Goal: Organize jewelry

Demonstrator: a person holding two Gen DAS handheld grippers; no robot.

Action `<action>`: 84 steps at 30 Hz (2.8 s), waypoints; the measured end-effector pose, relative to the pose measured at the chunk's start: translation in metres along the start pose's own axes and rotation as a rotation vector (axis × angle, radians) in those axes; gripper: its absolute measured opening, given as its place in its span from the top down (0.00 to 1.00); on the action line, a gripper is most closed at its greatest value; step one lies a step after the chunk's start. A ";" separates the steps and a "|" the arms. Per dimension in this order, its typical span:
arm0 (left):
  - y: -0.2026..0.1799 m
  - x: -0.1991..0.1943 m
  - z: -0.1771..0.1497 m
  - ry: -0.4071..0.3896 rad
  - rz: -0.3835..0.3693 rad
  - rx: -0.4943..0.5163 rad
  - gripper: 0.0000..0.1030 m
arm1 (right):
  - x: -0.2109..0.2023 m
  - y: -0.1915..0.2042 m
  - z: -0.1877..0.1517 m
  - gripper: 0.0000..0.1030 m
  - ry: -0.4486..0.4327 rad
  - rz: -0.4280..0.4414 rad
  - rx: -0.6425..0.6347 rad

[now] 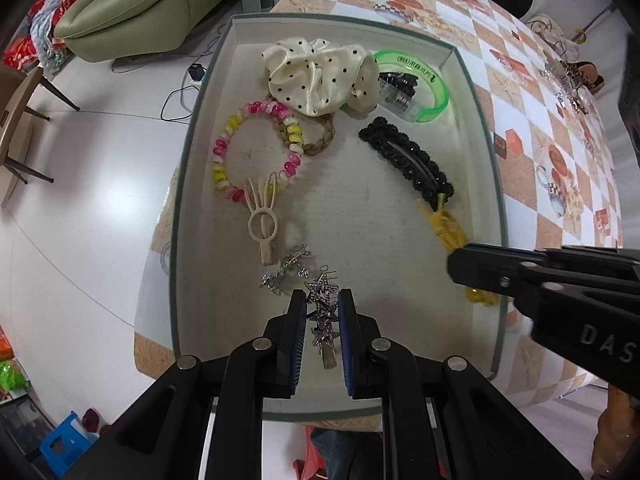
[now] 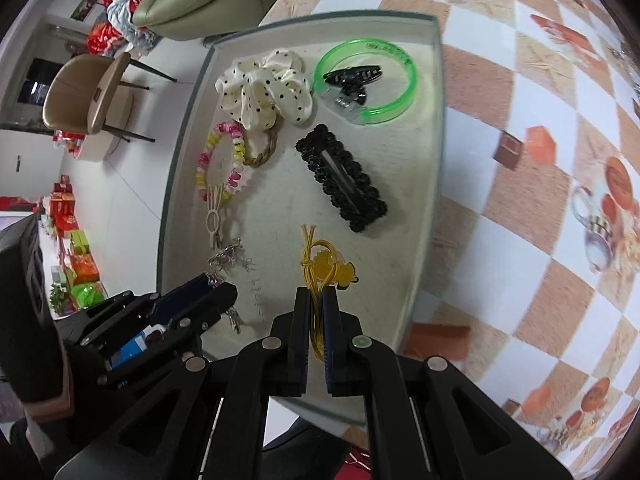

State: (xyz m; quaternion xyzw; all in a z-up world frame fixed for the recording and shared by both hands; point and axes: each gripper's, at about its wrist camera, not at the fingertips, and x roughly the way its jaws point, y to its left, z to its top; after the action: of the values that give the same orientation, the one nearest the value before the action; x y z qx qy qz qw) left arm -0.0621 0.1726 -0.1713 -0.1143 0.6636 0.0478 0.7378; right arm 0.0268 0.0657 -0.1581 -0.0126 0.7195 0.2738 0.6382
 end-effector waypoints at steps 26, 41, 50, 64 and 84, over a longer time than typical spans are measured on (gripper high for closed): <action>-0.006 0.015 0.004 0.017 0.081 0.045 0.79 | 0.024 -0.006 0.018 0.71 0.041 -0.017 -0.003; -0.013 -0.022 0.003 -0.037 0.076 0.038 0.00 | -0.047 -0.017 0.017 0.64 -0.084 -0.024 0.046; -0.005 -0.070 -0.002 -0.055 0.100 -0.001 0.00 | -0.078 -0.010 0.004 0.31 -0.087 -0.103 -0.008; 0.019 -0.152 -0.006 -0.153 0.137 -0.097 0.00 | -0.141 0.031 -0.011 0.00 -0.179 -0.238 -0.154; 0.011 -0.190 -0.013 -0.173 0.130 -0.098 0.00 | -0.175 0.040 -0.014 0.00 -0.190 -0.306 -0.171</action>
State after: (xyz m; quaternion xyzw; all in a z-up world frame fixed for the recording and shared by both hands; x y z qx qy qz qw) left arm -0.0990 0.1955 0.0143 -0.1025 0.6003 0.1379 0.7811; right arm 0.0311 0.0363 0.0192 -0.1502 0.6199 0.2339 0.7338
